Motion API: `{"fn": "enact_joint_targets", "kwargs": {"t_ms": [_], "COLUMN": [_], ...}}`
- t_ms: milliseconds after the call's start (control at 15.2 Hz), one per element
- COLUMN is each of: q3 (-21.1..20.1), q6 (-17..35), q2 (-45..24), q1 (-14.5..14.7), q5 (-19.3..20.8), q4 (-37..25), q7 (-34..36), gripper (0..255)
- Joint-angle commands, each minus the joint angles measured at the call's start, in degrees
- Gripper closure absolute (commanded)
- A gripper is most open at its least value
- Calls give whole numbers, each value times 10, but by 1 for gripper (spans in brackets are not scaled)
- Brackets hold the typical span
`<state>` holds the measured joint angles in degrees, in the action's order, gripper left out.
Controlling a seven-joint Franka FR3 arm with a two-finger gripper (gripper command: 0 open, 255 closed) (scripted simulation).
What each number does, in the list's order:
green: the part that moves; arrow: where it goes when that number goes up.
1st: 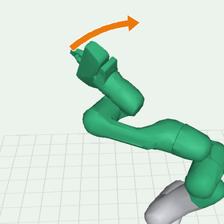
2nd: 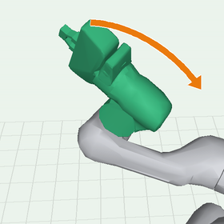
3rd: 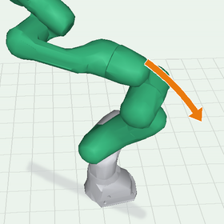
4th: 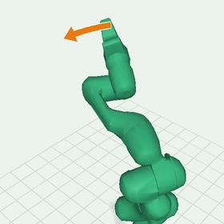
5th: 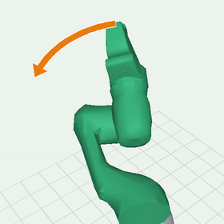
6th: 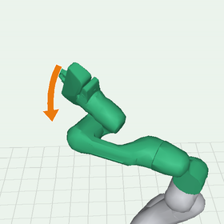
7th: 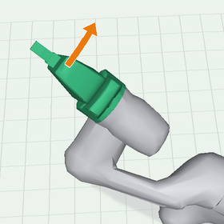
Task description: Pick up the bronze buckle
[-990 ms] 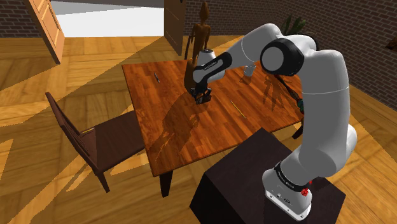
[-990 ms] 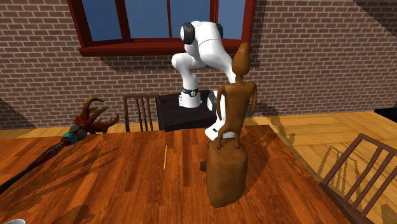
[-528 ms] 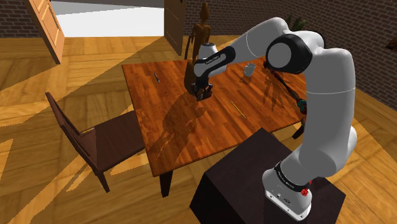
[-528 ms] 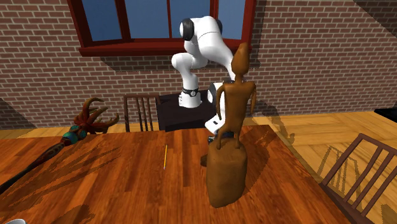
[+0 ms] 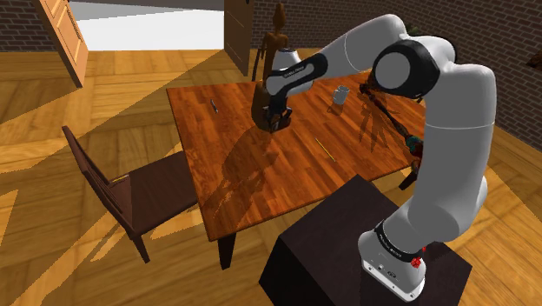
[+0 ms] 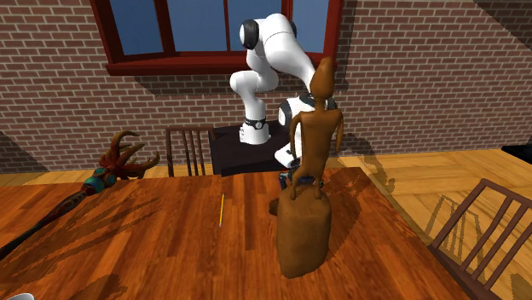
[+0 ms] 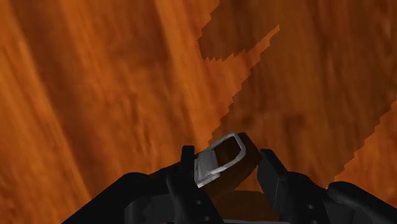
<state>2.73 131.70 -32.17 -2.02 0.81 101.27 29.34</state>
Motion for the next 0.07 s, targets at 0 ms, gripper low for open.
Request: {"fn": "enact_joint_targets", "kwargs": {"t_ms": [0], "q3": [0], "q6": [-4], "q2": [2], "q1": [0], "q5": [0], "q4": [-1], "q7": [0], "gripper": [255]}}
